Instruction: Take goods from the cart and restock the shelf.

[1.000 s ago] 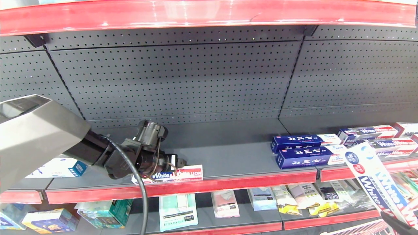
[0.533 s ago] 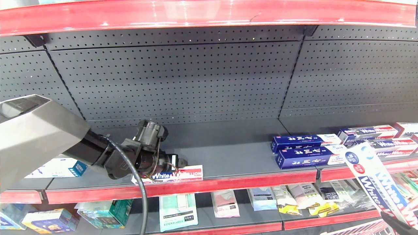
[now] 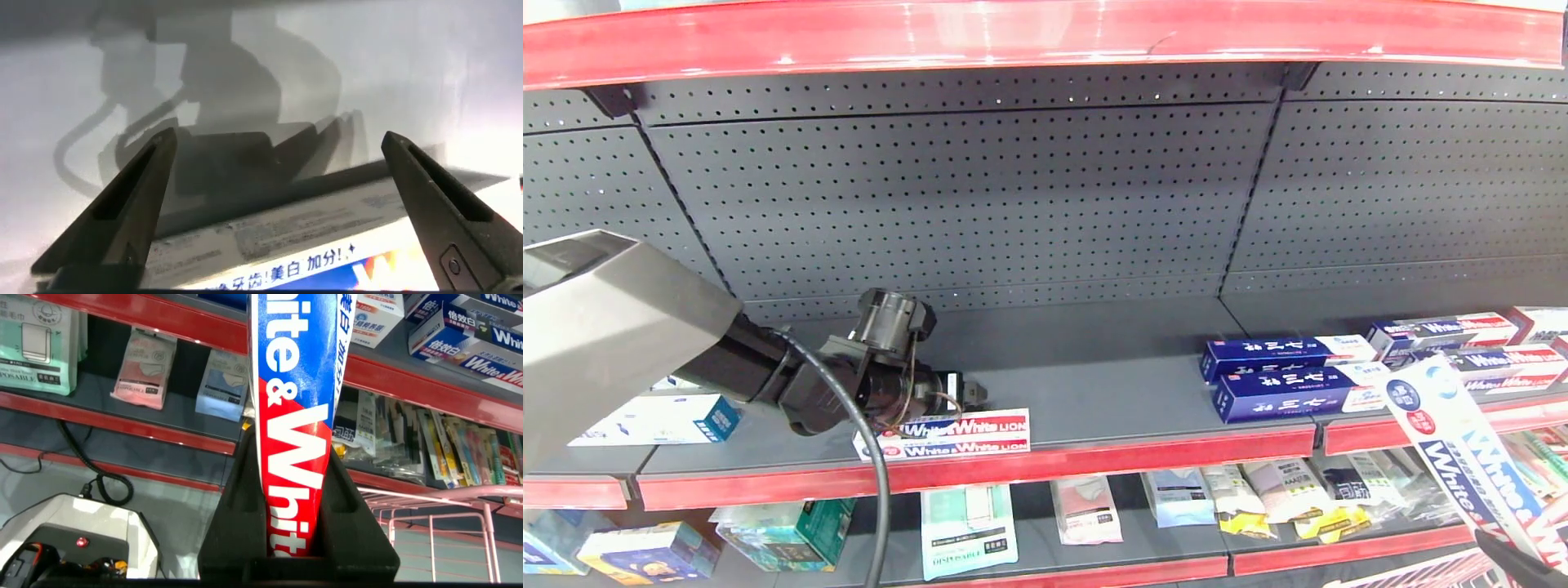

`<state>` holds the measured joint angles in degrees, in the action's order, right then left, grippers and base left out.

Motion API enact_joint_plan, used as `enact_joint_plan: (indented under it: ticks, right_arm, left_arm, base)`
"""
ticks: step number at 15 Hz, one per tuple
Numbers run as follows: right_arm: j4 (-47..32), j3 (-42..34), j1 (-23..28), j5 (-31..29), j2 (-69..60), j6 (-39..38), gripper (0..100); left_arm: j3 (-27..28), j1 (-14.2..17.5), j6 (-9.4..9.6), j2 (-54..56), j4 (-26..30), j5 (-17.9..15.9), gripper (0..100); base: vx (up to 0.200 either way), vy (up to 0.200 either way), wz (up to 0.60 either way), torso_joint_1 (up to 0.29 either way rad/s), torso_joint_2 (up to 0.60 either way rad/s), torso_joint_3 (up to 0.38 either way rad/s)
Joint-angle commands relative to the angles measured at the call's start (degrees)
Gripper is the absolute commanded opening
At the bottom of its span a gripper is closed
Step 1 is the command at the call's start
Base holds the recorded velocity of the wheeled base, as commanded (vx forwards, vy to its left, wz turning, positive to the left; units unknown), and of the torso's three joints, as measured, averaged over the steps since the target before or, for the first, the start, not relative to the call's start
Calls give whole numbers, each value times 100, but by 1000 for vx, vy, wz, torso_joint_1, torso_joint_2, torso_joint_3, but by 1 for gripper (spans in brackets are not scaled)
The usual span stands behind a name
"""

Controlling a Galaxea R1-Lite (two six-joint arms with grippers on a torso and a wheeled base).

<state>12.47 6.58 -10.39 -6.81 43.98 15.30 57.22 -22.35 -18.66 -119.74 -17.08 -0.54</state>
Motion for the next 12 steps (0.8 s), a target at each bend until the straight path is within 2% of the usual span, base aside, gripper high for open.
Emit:
enact_joint_plan:
  ticks: [1,5,12]
  right_arm:
    - [1,10,2,5,5,8,0]
    - [1,-8,2,5,5,-9,0]
    - [1,10,10,5,5,-36,0]
  left_arm:
    - [8,11,-6,179,29,-8,100]
    - [-185,64,-14,530,29,89,100]
    - [-1574,406,-41,2016,-76,651,100]
  base:
    - [0,0,0,0,0,0]
    - [0,0,0,0,0,0]
    - [0,0,0,0,0,0]
